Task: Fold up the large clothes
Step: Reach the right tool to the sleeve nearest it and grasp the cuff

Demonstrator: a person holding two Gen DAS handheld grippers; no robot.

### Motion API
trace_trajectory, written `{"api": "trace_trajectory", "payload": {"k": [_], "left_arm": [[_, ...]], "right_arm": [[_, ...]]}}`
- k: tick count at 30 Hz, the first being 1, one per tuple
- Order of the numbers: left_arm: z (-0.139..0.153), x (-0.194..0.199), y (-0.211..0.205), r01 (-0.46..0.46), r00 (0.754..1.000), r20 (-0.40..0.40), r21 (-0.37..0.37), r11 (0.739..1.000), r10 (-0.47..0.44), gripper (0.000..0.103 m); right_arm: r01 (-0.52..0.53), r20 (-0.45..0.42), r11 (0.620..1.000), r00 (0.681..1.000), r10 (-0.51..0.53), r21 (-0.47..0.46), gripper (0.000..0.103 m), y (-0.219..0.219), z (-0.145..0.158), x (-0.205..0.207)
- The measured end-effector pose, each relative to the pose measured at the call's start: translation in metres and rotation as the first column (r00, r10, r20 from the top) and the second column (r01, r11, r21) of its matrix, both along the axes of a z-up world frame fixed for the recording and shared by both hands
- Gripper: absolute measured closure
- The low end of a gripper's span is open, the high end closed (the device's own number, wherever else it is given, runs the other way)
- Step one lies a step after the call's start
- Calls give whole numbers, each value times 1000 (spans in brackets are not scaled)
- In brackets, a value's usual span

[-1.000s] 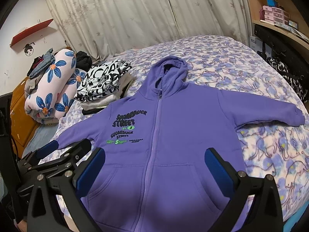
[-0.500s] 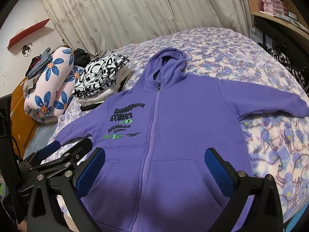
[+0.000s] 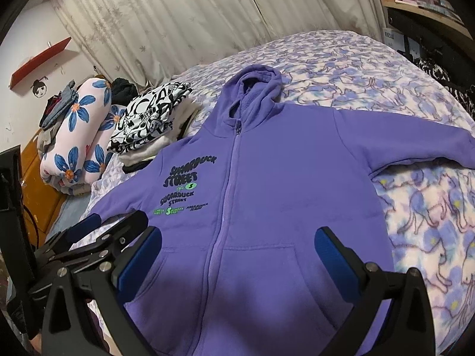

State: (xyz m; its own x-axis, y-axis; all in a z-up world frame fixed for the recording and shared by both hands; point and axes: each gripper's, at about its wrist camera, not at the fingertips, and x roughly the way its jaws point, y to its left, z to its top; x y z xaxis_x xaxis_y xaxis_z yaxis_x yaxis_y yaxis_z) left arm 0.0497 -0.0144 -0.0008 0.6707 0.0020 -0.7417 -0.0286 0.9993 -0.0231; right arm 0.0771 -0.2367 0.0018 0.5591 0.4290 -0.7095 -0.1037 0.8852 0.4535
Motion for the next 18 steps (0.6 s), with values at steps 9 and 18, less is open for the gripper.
{"api": "trace_trajectory", "payload": {"k": [9, 18], "left_arm": [[22, 43, -32, 41, 997, 58, 18, 999, -42, 1], [51, 88, -52, 40, 989, 141, -15, 999, -38, 1]], "right_arm": [[109, 171, 982, 982, -83, -152, 0, -33, 42, 26], [275, 385, 921, 909, -156, -277, 0, -75, 93, 44]]}}
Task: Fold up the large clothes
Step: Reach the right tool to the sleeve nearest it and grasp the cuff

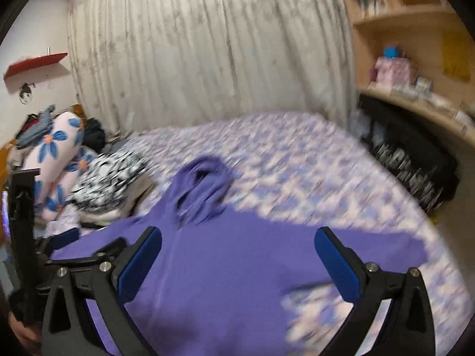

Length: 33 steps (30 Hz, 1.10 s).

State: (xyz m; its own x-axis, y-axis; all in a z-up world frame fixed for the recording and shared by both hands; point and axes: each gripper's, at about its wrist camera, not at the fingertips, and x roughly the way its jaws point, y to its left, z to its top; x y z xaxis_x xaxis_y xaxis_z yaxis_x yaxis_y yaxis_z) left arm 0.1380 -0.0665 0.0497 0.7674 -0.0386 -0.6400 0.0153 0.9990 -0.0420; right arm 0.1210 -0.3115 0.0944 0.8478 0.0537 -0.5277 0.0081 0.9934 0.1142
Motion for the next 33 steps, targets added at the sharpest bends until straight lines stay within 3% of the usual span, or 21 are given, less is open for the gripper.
{"api": "trace_trajectory", "payload": {"k": [6, 9, 14, 18, 21, 25, 29, 33], "left_arm": [[4, 35, -23, 29, 999, 21, -56, 998, -28, 1], [-4, 55, -40, 54, 998, 12, -65, 996, -54, 1], [-31, 90, -72, 47, 999, -4, -6, 999, -47, 1], [-68, 120, -93, 24, 998, -64, 45, 999, -21, 1], [-100, 136, -108, 21, 994, -105, 81, 996, -12, 1], [-133, 147, -123, 22, 991, -136, 107, 994, -7, 1], [-153, 152, -135, 37, 986, -164, 111, 993, -18, 1], [-160, 150, -142, 54, 986, -164, 106, 993, -36, 1]], "right_arm": [[184, 68, 960, 982, -174, -213, 0, -24, 1, 20], [214, 16, 953, 976, -215, -212, 0, -46, -18, 36], [277, -108, 942, 948, -300, -192, 0, -85, -65, 63], [302, -201, 945, 925, -323, -129, 0, -110, -106, 74], [356, -286, 932, 888, -359, -65, 0, -142, -137, 81], [450, -373, 893, 832, -410, 21, 1, -191, -175, 79], [536, -468, 837, 771, -433, 109, 12, -230, -206, 66], [593, -516, 778, 741, -429, 205, 15, -256, -224, 55]]}}
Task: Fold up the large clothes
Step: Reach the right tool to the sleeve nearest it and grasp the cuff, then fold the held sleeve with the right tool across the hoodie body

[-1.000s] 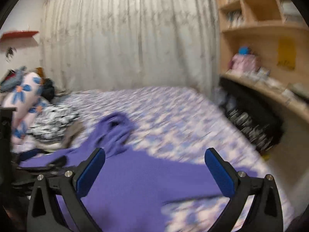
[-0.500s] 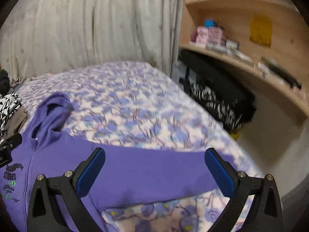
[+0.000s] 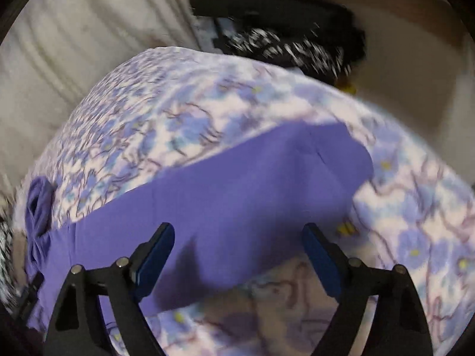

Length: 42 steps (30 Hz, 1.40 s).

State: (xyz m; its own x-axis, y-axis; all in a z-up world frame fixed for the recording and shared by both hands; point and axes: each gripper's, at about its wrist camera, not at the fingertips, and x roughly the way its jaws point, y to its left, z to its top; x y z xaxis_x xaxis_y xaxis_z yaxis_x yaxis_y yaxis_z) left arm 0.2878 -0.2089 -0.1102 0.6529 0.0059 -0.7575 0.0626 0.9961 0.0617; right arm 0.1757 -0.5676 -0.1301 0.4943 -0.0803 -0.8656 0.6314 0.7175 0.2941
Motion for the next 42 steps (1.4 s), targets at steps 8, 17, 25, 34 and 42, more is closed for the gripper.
{"api": "trace_trajectory", "payload": {"k": [8, 17, 25, 34, 42], "left_arm": [[-9, -6, 2, 13, 998, -62, -40, 999, -16, 1], [15, -39, 39, 18, 1000, -15, -24, 1000, -18, 1], [42, -77, 129, -94, 995, 27, -89, 992, 96, 1], [5, -98, 208, -201, 977, -101, -131, 971, 188, 1], [-19, -103, 199, -124, 976, -208, -291, 948, 64, 1]], "right_arm": [[52, -5, 993, 999, -52, 108, 26, -17, -32, 6], [-101, 181, 988, 976, 122, -118, 91, 47, 61, 19], [-495, 251, 783, 759, 601, -377, 84, 237, 140, 26], [-742, 128, 631, 619, 775, -226, 31, 341, 66, -6], [-725, 113, 674, 664, 739, -143, 31, 319, 46, -35]]}}
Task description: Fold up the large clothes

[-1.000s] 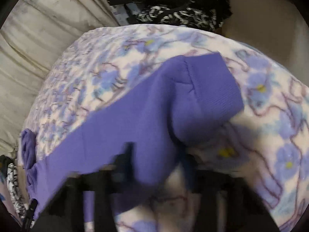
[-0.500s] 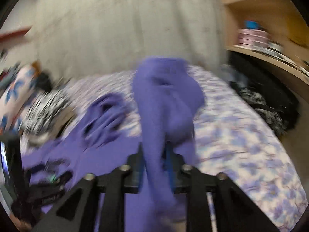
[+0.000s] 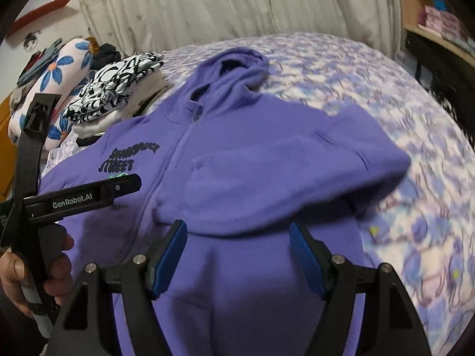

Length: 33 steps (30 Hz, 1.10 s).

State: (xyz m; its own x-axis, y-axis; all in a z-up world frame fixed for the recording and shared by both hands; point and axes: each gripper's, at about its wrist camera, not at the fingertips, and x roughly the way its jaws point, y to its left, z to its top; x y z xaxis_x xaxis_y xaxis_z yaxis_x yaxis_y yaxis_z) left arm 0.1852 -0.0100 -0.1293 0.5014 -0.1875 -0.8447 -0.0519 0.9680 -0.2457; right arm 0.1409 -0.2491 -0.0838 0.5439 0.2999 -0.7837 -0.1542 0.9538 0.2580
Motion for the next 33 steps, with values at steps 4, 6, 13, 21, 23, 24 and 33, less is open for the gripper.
{"api": "trace_trajectory", "payload": {"k": [4, 6, 13, 21, 23, 24, 33], "left_arm": [[-13, 0, -15, 80, 995, -44, -136, 987, -86, 11], [-21, 1, -21, 97, 991, -68, -202, 975, -113, 15], [-41, 12, -32, 87, 991, -78, -218, 972, -106, 15], [-27, 27, -62, 143, 988, -51, -71, 987, -146, 86], [-12, 30, -75, 168, 985, -27, 8, 986, -168, 88], [-2, 30, -78, 176, 984, -3, 29, 984, -176, 89], [98, 35, -40, 112, 947, 279, 178, 978, -160, 88]], "right_arm": [[46, -27, 998, 999, -45, 47, 31, -16, -8, -6], [62, -49, 995, 997, -59, 83, 31, -22, -13, -6], [71, -83, 990, 995, -61, 123, 31, -25, -31, -10], [94, -98, 986, 992, -81, 136, 31, -29, -42, -12], [97, -96, 986, 992, -84, 137, 31, -29, -43, -13], [98, -94, 986, 992, -85, 138, 31, -29, -43, -14], [97, -86, 986, 993, -85, 138, 31, -30, -39, -17]]}}
